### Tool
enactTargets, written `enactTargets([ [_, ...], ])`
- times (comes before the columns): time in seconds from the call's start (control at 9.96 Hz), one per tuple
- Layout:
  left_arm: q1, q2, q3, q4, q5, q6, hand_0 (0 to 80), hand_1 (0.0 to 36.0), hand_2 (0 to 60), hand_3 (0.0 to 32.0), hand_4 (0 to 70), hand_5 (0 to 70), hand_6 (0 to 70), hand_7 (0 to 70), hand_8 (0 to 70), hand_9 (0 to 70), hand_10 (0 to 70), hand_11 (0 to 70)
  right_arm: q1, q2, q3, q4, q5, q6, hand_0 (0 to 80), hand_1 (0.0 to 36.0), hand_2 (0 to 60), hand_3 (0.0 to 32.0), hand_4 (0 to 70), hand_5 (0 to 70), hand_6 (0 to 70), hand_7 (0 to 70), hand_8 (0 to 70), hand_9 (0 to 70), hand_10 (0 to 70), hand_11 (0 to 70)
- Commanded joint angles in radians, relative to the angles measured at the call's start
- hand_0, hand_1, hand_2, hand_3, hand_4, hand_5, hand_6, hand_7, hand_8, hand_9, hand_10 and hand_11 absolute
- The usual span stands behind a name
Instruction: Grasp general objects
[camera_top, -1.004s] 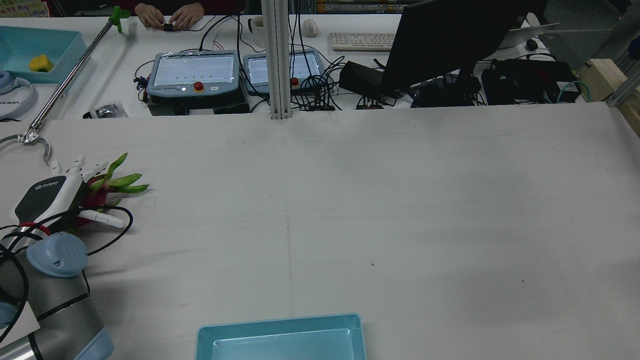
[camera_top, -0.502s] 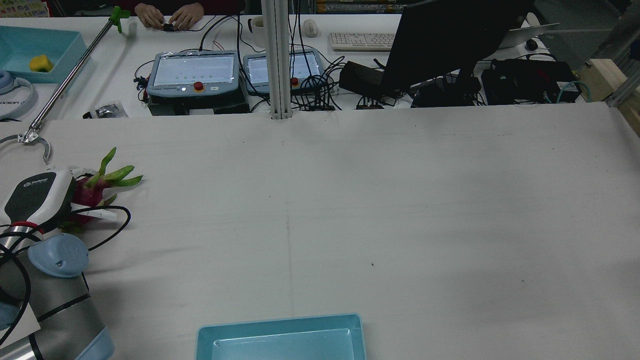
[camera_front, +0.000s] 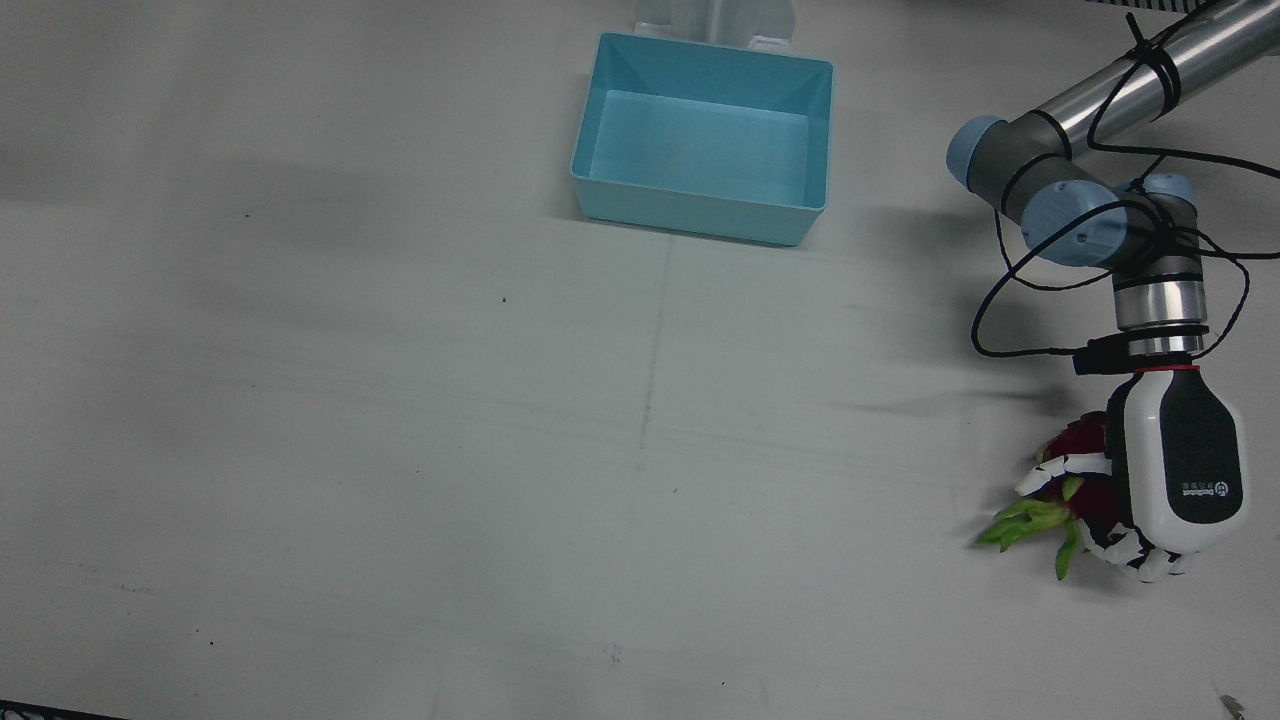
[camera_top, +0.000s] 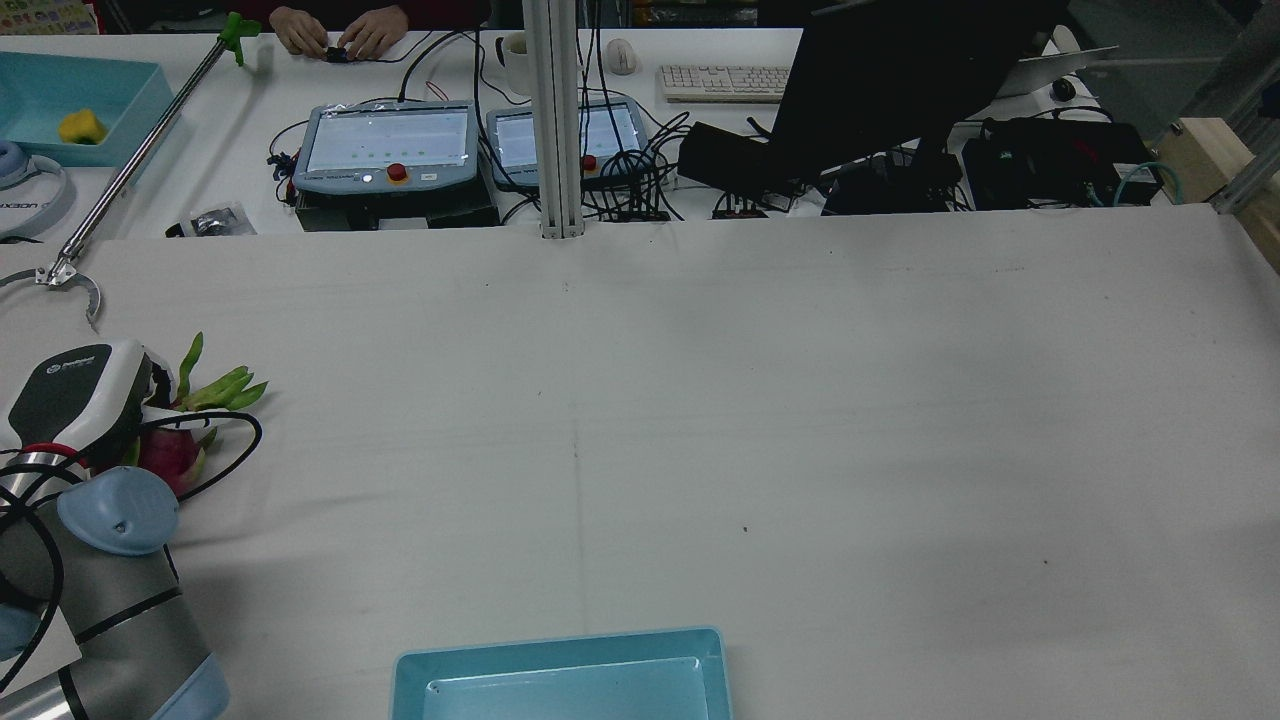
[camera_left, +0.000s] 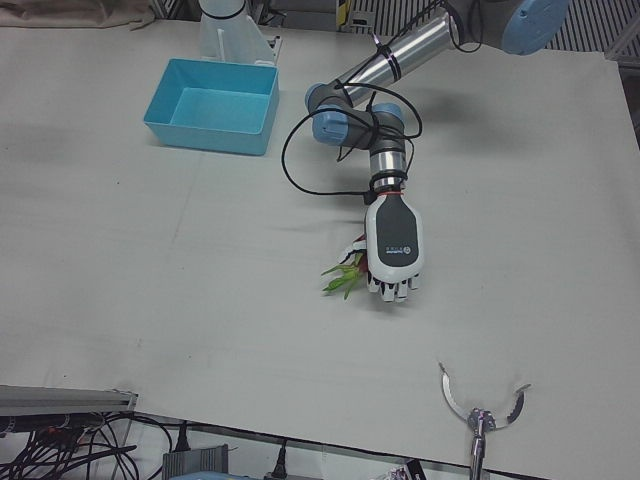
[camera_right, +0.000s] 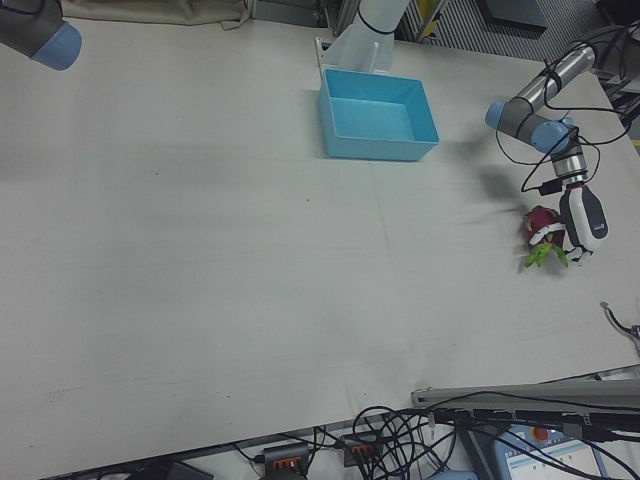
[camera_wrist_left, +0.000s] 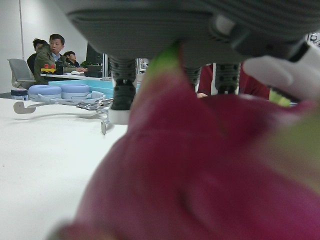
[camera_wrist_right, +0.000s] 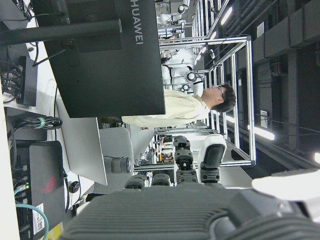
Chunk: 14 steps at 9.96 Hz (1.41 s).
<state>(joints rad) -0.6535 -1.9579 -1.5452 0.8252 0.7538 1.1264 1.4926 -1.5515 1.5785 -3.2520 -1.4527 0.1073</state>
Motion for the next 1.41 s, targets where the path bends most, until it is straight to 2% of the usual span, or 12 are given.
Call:
enactTargets([
  [0.0,0.0,0.002,0.004,0.009,-0.023,0.0,40.6,2.3,29.5,0.0,70.0,54.0,43.9,62.0,42.0,41.5,66.1,70.0,0.0,0.001,0.0,0.0,0.0,0.0,0.0,0.0,0.0,0.0,0.0,0.0,0.0,0.0,0.0,0.0,0.0,0.0],
  [0.1,0.0,0.002,0.005,0.012,-0.028,0.0,39.3,3.4,42.4,0.0,70.0,60.6,49.9,70.0,46.8,48.1,70.0,70.0,0.0,0.001,0.0,0.0,0.0,0.0,0.0,0.0,0.0,0.0,0.0,0.0,0.0,0.0,0.0,0.0,0.0,0.0],
  [0.2,0.0,0.001,0.005,0.015,-0.027,-0.002,34.5,3.4,59.8,0.0,70.0,69.8,59.4,70.0,55.0,59.4,70.0,70.0,0.0,0.001,0.0,0.0,0.0,0.0,0.0,0.0,0.0,0.0,0.0,0.0,0.0,0.0,0.0,0.0,0.0,0.0],
  [0.3,0.0,0.001,0.005,0.018,-0.027,-0.004,21.3,2.9,60.0,0.0,70.0,70.0,69.9,70.0,64.7,70.0,70.0,70.0,0.0,0.001,0.0,0.0,0.0,0.0,0.0,0.0,0.0,0.0,0.0,0.0,0.0,0.0,0.0,0.0,0.0,0.0],
  [0.4,-0.001,0.001,0.005,0.025,-0.027,-0.007,11.8,4.6,60.0,0.0,70.0,70.0,70.0,70.0,70.0,70.0,70.0,70.0,0.0,0.001,-0.002,-0.002,0.0,0.0,0.0,0.0,0.0,0.0,0.0,0.0,0.0,0.0,0.0,0.0,0.0,0.0],
  [0.5,-0.002,0.001,-0.002,0.037,-0.028,-0.011,6.7,6.1,60.0,0.0,70.0,70.0,70.0,70.0,70.0,70.0,70.0,70.0,0.0,0.001,0.0,0.0,0.0,0.0,0.0,0.0,0.0,0.0,0.0,0.0,0.0,0.0,0.0,0.0,0.0,0.0],
  [0.8,-0.005,0.002,-0.12,0.159,-0.059,-0.04,4.5,7.4,60.0,0.0,70.0,70.0,70.0,70.0,70.0,70.0,70.0,70.0,0.0,0.001,0.0,0.0,0.0,0.0,0.0,0.0,0.0,0.0,0.0,0.0,0.0,0.0,0.0,0.0,0.0,0.0],
  [0.9,-0.002,0.002,-0.183,0.198,-0.068,-0.06,2.0,4.0,60.0,0.0,70.0,70.0,70.0,70.0,70.0,70.0,70.0,70.0,0.0,0.001,0.0,-0.002,0.0,0.0,0.0,0.0,0.0,0.0,0.0,0.0,0.0,0.0,0.0,0.0,0.0,0.0],
  [1.0,0.002,0.004,-0.235,0.199,-0.065,-0.062,8.9,0.0,59.2,0.0,70.0,70.0,70.0,70.0,70.0,70.0,70.0,70.0,0.0,-0.001,0.0,0.0,0.0,0.0,0.0,0.0,0.0,0.0,0.0,0.0,0.0,0.0,0.0,0.0,0.0,0.0],
  [1.1,0.005,0.005,-0.263,0.186,-0.06,-0.063,11.3,0.0,30.2,0.0,70.0,62.8,61.9,70.0,63.8,70.0,70.0,70.0,0.0,0.001,0.0,0.0,0.0,0.0,0.0,0.0,0.0,0.0,0.0,0.0,0.0,0.0,0.0,0.0,0.0,0.0],
  [1.2,0.006,0.007,-0.268,0.155,-0.041,-0.063,11.6,0.0,4.4,0.0,42.8,38.8,40.4,57.2,45.7,47.1,70.0,70.0,0.0,-0.001,0.0,0.0,0.0,0.0,0.0,0.0,0.0,0.0,0.0,0.0,0.0,0.0,0.0,0.0,0.0,0.0],
  [1.3,0.005,0.01,-0.268,0.132,-0.007,-0.062,12.1,0.0,0.0,0.0,13.8,11.0,17.4,27.4,23.7,16.7,45.0,62.6,0.0,0.001,0.0,0.0,0.0,0.0,0.0,0.0,0.0,0.0,0.0,0.0,0.0,0.0,0.0,0.0,0.0,0.0],
])
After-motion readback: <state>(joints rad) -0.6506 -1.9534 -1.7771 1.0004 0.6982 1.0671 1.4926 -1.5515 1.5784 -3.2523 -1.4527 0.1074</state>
